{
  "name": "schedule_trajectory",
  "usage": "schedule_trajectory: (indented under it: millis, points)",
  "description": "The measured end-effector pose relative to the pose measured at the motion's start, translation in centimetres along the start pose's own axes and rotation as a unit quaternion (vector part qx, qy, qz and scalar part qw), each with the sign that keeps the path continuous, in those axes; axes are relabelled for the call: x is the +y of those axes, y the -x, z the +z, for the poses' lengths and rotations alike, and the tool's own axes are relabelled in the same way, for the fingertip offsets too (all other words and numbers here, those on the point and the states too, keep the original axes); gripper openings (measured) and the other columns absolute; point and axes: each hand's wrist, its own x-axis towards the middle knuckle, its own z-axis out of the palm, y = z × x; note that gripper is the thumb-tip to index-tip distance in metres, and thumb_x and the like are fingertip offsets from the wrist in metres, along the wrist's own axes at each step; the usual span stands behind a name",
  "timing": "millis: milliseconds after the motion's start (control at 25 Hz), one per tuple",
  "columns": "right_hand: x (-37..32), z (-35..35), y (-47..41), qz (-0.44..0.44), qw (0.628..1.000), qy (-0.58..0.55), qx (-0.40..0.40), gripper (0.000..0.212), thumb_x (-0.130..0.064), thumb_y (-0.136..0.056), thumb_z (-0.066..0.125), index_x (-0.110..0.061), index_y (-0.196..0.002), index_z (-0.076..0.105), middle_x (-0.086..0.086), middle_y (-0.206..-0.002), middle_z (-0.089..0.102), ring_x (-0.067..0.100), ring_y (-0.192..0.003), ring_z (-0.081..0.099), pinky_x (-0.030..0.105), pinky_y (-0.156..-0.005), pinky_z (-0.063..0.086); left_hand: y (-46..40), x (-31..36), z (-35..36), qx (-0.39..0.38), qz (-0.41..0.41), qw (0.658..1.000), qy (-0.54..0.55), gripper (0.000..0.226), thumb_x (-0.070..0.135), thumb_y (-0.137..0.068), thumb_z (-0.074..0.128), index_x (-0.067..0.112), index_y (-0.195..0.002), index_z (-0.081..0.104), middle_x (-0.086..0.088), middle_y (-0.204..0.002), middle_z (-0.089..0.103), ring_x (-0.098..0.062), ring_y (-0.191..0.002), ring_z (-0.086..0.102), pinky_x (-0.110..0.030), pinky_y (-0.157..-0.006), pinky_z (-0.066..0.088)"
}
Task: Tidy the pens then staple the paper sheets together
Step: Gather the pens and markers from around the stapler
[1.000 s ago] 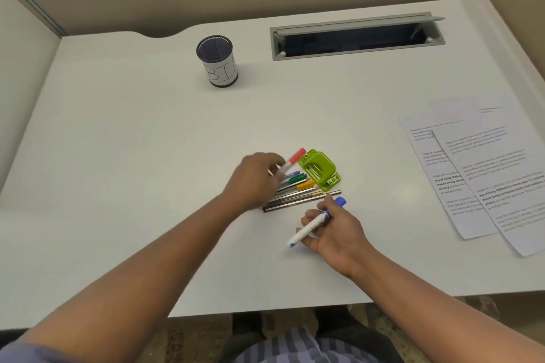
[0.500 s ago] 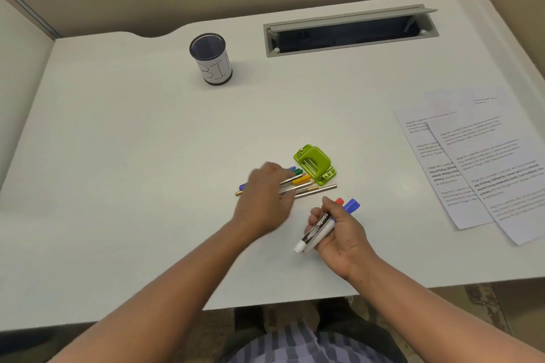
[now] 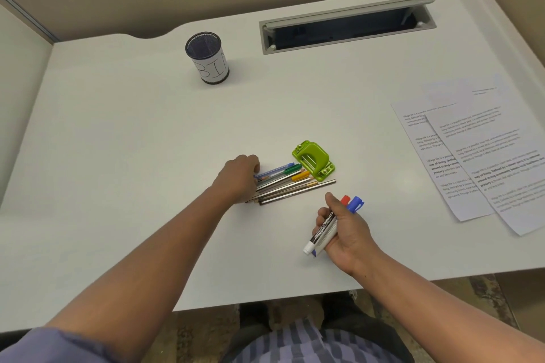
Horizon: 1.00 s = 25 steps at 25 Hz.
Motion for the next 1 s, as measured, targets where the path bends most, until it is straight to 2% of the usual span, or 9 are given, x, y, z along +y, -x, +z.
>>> schedule_trajectory:
  millis: [320,520,760,1000]
  points:
    - [0.2,0.2,-0.1,0.001,1.000,-0.003,-0.008,0.025,-0.030,-0.085,0.078,-0.012,-0.098,0.068,0.009,-0.073,0.072,0.022,-0.062,0.067,0.037,-0.067,0.058,-0.7,-0.6,0.0,-0.021,0.000,1.000,0.004,0.003,0.015,-0.095,0.056,0.016,-0.095,0.053,-0.008,-0.108,0.056,-0.026,-0.091,0.052,-0.032,-0.072,0.039]
    - [0.3,0.5,-0.1,0.000,1.000,0.002,-0.008,0.026,-0.031,-0.085,0.079,-0.012,-0.099,0.068,0.009,-0.073,0.073,0.021,-0.060,0.069,0.037,-0.066,0.060,-0.4,-0.9,0.8,-0.011,-0.003,1.000,0.014,0.006,0.015,-0.097,0.053,0.017,-0.091,0.050,-0.007,-0.104,0.051,-0.026,-0.089,0.051,-0.032,-0.071,0.036]
    - [0.3,0.4,0.0,-0.007,1.000,0.003,-0.007,0.025,-0.031,-0.086,0.077,-0.012,-0.099,0.067,0.009,-0.073,0.073,0.022,-0.061,0.069,0.038,-0.069,0.059,0.3,-1.3,1.6,0.041,0.001,0.999,0.022,0.006,0.012,-0.096,0.049,0.013,-0.099,0.055,-0.008,-0.101,0.054,-0.030,-0.094,0.053,-0.038,-0.077,0.044]
    - [0.7,0.5,-0.1,-0.002,1.000,-0.001,-0.011,0.026,-0.032,-0.087,0.076,-0.012,-0.102,0.068,0.009,-0.075,0.073,0.022,-0.062,0.069,0.038,-0.070,0.059,0.3,-1.2,1.4,0.003,0.008,1.000,0.008,0.003,0.018,-0.094,0.054,0.016,-0.094,0.052,-0.006,-0.102,0.054,-0.028,-0.093,0.053,-0.033,-0.072,0.037]
